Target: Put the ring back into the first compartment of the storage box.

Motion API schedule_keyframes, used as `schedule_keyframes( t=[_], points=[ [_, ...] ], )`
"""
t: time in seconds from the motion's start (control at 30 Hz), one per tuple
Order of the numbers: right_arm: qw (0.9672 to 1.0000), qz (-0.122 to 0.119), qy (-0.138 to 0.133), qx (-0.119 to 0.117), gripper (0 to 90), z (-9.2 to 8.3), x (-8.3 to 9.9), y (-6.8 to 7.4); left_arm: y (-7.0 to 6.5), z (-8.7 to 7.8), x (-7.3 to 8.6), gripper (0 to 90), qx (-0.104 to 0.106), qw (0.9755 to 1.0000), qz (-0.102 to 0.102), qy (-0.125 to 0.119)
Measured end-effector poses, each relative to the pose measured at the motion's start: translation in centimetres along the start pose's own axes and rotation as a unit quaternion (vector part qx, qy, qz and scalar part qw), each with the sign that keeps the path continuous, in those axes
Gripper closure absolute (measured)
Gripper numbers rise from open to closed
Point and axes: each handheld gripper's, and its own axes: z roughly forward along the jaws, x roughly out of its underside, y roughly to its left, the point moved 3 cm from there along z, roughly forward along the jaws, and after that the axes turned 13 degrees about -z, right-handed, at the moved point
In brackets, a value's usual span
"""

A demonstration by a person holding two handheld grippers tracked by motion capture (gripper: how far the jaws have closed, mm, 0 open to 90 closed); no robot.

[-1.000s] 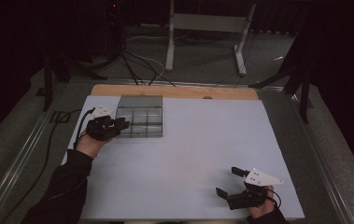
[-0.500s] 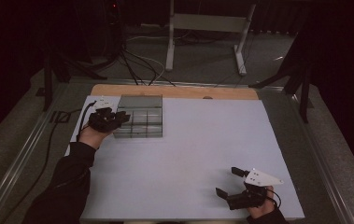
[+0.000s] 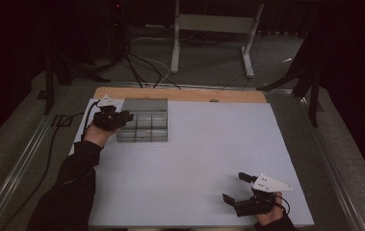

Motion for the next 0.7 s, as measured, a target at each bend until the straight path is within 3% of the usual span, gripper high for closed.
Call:
schedule_keyframes(
  t=[0.7],
  points=[
    [1.0000, 0.000, 0.000, -0.001, 0.0, 0.0, 0.1, 0.0, 2.2, 2.2, 0.0, 71.6, -0.015, 0.9995, -0.025, 0.011]
  ],
)
